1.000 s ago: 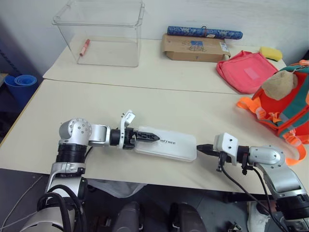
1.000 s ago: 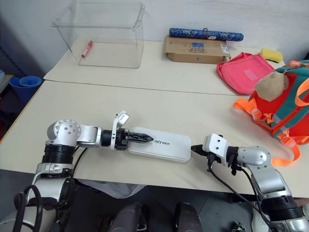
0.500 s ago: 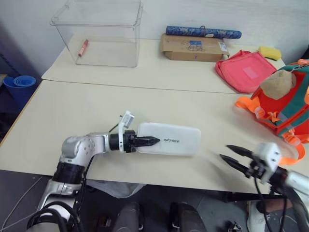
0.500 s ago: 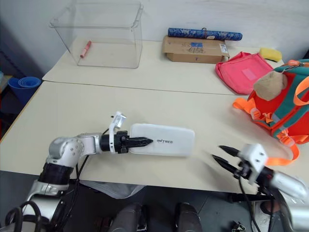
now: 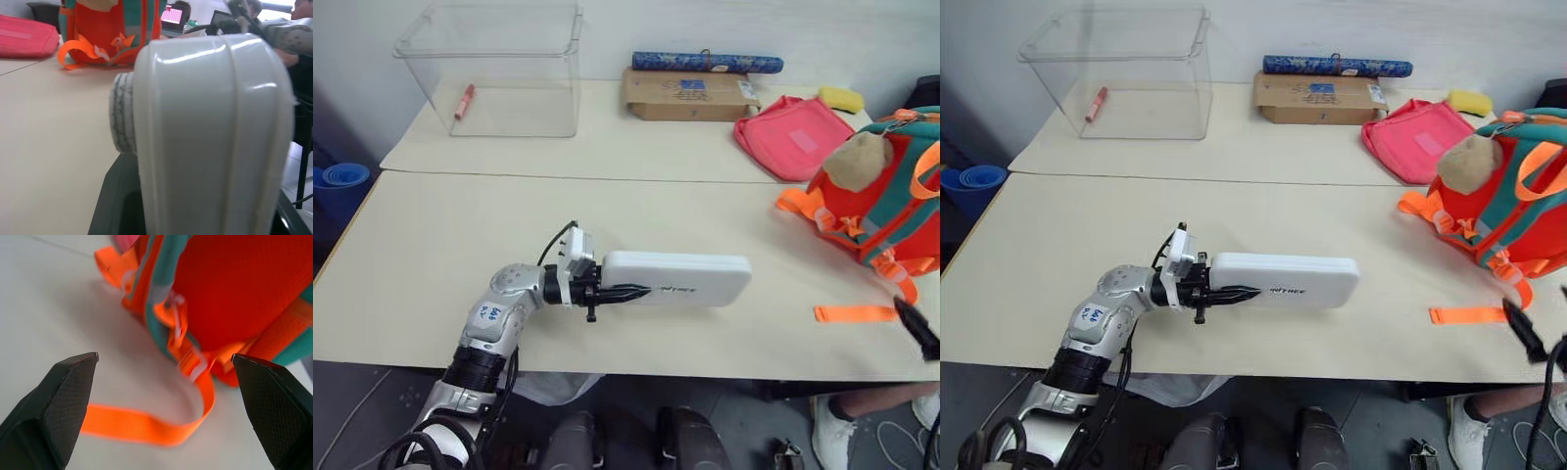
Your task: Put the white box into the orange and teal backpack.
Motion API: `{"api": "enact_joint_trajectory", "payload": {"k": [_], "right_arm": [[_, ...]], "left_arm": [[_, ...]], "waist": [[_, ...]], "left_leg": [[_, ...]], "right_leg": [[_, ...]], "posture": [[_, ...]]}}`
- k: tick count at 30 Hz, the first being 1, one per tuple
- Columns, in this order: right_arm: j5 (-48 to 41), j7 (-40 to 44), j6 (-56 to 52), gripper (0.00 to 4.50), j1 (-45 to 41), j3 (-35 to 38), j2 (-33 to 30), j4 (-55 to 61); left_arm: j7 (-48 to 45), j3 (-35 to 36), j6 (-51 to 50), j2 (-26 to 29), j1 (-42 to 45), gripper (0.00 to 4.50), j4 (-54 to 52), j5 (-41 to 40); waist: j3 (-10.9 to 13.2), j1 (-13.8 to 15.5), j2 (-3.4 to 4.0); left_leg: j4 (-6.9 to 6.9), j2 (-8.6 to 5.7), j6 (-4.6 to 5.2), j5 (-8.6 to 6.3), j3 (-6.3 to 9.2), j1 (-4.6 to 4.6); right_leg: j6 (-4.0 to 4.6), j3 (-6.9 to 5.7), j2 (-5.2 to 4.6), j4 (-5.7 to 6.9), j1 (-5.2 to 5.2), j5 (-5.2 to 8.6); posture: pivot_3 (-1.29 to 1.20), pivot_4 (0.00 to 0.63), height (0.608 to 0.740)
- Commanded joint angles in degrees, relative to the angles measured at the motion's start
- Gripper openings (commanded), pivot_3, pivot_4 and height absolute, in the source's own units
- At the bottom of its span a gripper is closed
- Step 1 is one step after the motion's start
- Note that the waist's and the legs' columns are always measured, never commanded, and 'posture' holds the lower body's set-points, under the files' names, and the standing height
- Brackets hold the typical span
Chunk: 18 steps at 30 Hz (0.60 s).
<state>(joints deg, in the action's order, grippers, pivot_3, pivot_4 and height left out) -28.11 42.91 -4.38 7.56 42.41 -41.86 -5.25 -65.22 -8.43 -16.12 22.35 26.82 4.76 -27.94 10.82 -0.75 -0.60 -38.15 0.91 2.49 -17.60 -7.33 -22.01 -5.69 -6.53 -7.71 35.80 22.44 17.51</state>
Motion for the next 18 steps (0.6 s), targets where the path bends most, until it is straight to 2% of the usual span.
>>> {"api": "enact_joint_trajectory", "payload": {"k": [1,6,9,15,18], "right_arm": [[1.02,0.99,0.55,4.47,-9.72,-4.15,-3.51,-7.87],[4.35,3.13,2.26,4.47,-24.3,-11.68,-4.86,-19.86],[5.51,4.27,4.63,3.9,-32.73,-15.5,-3.24,-25.75],[4.69,7.35,8.0,1.83,-37.46,-18.46,0.52,-26.58],[1.26,10.21,4.22,0.78,-35.78,-20.88,3.86,-17.52]], "left_arm": [[-0.66,0.87,0.06,-0.48,1.48,1.27,-1.86,-0.83],[-0.04,1.35,-1.52,0.1,0.73,1.27,-3.87,-0.96],[1.65,2.68,-2.75,0.9,-0.9,1.27,-6.1,-1.18],[3.21,5.62,-4.66,2.32,-3.81,1.27,-9.02,-2.42],[2.87,8.45,-5.5,3.73,-4.28,1.27,-7.86,-3.65]], "waist": [[0.01,0.08,0.02],[0.02,0.79,0.05],[0.04,0.67,0.09],[0.05,0.54,0.09],[0.05,0.42,0.1]], "left_leg": [[0.01,0.0,0.0,0.02,0.04,-0.03],[0.02,0.05,-0.17,0.16,0.19,-0.14],[-0.04,-0.06,-0.04,0.2,0.22,-0.22],[-0.03,-0.06,0.03,0.24,0.24,-0.23],[-0.03,-0.02,-0.01,0.25,0.25,-0.24]], "right_leg": [[0.0,-0.03,-0.01,0.01,0.03,0.0],[0.12,-0.23,0.1,0.08,0.08,0.07],[0.09,-0.3,0.08,0.1,0.06,0.05],[-0.04,-0.3,0.01,0.06,0.01,-0.02],[-0.04,-0.3,0.02,0.08,0.01,-0.02]], "posture": [[0.0,0.15,0.74],[0.0,0.15,0.74],[0.0,0.15,0.74],[0.0,0.15,0.74],[0.0,0.15,0.74]]}}
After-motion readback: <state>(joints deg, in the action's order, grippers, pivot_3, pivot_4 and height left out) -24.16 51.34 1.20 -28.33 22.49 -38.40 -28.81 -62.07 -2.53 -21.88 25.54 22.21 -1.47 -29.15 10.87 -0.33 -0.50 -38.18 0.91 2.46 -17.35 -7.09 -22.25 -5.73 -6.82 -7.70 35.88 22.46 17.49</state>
